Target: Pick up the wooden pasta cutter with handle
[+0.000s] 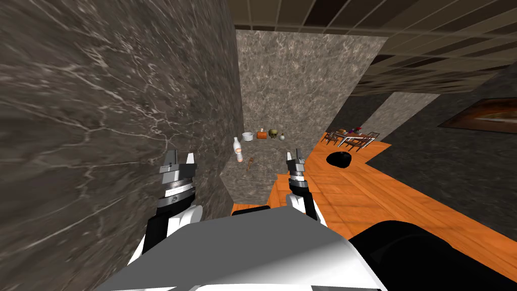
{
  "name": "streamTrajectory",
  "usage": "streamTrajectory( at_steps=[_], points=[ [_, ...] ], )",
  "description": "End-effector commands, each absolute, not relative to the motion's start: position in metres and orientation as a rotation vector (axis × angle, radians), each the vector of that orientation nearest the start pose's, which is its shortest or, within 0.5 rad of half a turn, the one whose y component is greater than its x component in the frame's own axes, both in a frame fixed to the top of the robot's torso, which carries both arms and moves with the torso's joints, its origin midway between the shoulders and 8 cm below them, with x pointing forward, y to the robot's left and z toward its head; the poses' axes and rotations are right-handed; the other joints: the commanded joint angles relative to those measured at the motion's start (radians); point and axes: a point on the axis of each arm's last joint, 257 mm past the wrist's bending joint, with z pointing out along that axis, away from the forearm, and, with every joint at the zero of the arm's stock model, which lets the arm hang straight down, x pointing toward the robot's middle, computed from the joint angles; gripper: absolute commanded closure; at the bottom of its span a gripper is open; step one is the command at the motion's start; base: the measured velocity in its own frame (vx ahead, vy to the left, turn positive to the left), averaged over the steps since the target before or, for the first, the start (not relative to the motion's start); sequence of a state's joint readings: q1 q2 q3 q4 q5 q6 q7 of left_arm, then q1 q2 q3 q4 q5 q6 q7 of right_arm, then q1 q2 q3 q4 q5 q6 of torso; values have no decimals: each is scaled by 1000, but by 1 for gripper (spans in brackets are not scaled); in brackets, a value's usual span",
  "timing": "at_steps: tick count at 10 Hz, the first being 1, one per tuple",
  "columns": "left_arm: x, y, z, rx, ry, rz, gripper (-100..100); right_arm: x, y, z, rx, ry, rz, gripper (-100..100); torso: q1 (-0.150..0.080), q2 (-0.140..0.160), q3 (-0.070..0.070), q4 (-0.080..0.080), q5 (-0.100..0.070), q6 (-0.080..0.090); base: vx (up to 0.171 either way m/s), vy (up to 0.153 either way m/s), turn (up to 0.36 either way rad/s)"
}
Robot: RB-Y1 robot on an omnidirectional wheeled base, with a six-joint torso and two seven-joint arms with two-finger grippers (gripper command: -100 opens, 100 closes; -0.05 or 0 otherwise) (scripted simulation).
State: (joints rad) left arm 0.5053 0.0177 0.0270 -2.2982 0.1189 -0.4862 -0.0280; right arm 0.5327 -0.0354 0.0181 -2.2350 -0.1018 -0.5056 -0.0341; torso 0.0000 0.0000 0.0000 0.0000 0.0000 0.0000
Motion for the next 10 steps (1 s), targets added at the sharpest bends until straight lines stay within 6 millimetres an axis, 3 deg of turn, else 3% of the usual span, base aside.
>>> streamTrajectory(
  at_steps=[1, 5, 10],
  points=[
    [339, 301, 29, -705, 559, -1323, 0, 348, -289, -13, 743, 679, 1350, -100, 0, 0, 0, 0, 0, 0, 1, -12, 174],
    [339, 301, 29, -705, 559, -1323, 0, 346, -295, -42, 650, 884, 1222, -100, -4, 1, 1, 0, -1, 0, -13, -45, 200],
    [339, 301, 29, -705, 559, -1323, 0, 344, -299, -64, 555, 1053, 1128, -100, -3, 1, 0, 0, -1, 0, -14, -34, 136]
  ],
)
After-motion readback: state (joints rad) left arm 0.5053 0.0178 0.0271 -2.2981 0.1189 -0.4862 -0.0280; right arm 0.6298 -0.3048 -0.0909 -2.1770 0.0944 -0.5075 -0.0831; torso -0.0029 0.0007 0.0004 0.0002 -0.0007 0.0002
